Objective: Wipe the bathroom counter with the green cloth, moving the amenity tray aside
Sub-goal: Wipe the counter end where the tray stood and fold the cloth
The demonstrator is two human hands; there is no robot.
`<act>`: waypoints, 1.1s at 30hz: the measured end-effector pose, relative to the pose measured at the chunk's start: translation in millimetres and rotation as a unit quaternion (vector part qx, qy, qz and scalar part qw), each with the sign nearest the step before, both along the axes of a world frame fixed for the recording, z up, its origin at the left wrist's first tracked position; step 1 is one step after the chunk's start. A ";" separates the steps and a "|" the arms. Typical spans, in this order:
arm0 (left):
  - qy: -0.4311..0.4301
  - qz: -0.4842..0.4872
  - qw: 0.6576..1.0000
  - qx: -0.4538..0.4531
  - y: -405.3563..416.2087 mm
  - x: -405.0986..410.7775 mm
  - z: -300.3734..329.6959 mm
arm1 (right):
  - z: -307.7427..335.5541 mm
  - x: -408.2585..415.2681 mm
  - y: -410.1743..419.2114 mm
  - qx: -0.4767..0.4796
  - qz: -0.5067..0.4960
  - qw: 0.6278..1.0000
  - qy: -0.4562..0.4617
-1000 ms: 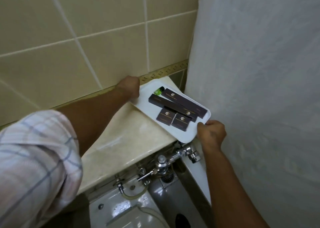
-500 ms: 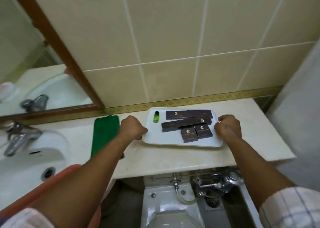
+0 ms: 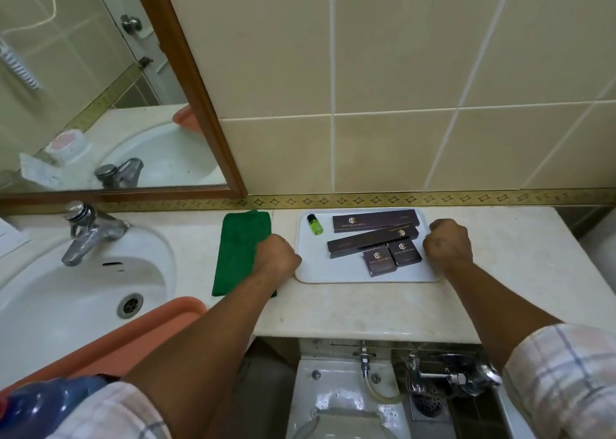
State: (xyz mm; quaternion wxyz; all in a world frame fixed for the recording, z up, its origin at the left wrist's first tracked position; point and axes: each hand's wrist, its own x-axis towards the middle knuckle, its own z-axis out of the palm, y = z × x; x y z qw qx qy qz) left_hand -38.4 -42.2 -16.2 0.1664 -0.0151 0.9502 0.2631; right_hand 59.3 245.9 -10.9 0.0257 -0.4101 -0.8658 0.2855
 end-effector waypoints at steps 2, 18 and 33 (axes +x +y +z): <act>0.020 0.006 1.000 0.013 -9.5 -10.1 3.9 | 6.1 4.9 -13.9 0.030 -0.011 0.999 0.034; -0.062 0.117 0.991 0.036 -96.0 -103.0 7.8 | -14.9 -42.9 -315.3 -0.245 0.134 0.960 -0.012; -0.292 -0.020 0.890 0.350 -28.9 -62.7 44.5 | 9.5 55.5 -216.7 -0.455 -0.005 0.886 0.085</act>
